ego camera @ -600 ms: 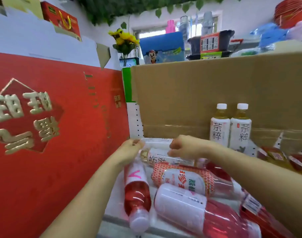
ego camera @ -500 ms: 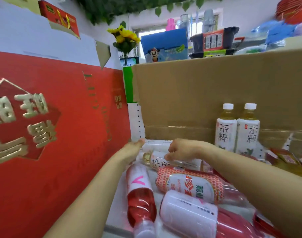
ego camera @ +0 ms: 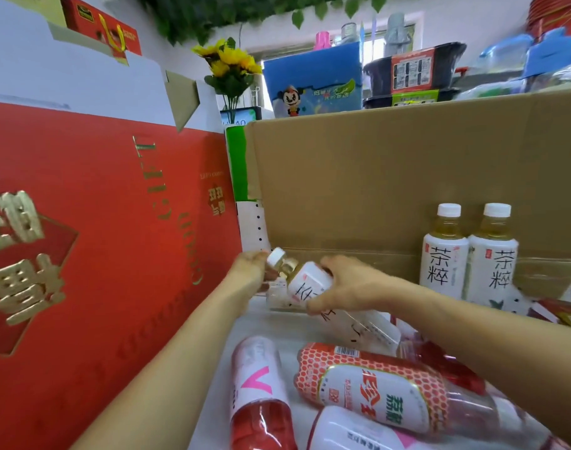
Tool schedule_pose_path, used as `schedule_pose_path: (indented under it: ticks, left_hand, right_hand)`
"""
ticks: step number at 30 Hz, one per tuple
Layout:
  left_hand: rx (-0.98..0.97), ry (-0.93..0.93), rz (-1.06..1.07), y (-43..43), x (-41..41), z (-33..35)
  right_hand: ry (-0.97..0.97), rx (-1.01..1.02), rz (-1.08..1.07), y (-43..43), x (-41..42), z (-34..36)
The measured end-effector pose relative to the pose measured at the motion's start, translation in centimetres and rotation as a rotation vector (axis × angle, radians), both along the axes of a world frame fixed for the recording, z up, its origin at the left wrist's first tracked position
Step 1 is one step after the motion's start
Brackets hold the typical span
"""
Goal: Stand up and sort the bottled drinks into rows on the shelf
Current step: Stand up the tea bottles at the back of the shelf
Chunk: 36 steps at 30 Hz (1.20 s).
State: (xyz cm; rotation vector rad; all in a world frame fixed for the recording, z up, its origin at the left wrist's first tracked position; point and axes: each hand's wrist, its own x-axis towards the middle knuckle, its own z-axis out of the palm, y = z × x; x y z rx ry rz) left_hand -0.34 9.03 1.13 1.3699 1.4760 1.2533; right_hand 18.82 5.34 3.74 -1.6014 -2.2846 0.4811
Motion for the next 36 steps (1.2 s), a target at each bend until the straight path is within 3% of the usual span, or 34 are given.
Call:
schedule_pose_path:
  ticks: [3,9,15,18,21,24,27,30,33,36]
  left_hand:
    - [0.143,0.322,-0.077,2.0,1.2,0.3]
    - [0.109,0.956,-0.389,3.7,4.0,-1.2]
    - [0.281,1.584,-0.324,4.0,6.0,-2.0]
    - [0.315,1.79,-0.287,3.3,6.9,-1.7]
    - [0.351,1.862,-0.233,3.0,7.1,-1.6]
    - [0.397,1.764,-0.16,3.1,6.1,-1.6]
    - [0.378,1.51,-0.089,3.4,4.6,-1.1]
    - [0.289,1.127,-0.056,3.8,3.7,-0.4]
    - [0.141,0.566,-0.198,3.5,3.9,-0.6]
    - [0.05,0.297,-0.286,2.7,4.7,-0.9]
  right_hand:
    - [0.189,0.097,-0.041,-1.2,2.0,1.2]
    - [0.421,0.117,-0.128,-1.6,6.0,1.2]
    - [0.449,0.022,-0.227,0.0,7.2,-0.7]
    - [0.438,0.016,-0.254,0.2,7.2,-0.5]
    - [0.421,0.015,-0.257,0.2,7.2,-0.5]
    - [0.409,0.01,-0.259,0.3,7.2,-0.6]
    - [0.393,0.01,-0.256,0.6,7.2,-0.6]
    - [0.38,0.038,-0.274,0.8,6.8,-0.5]
    - [0.403,0.057,-0.265,1.6,6.2,-0.6]
    - [0.438,0.054,-0.268,2.5,5.8,-0.7]
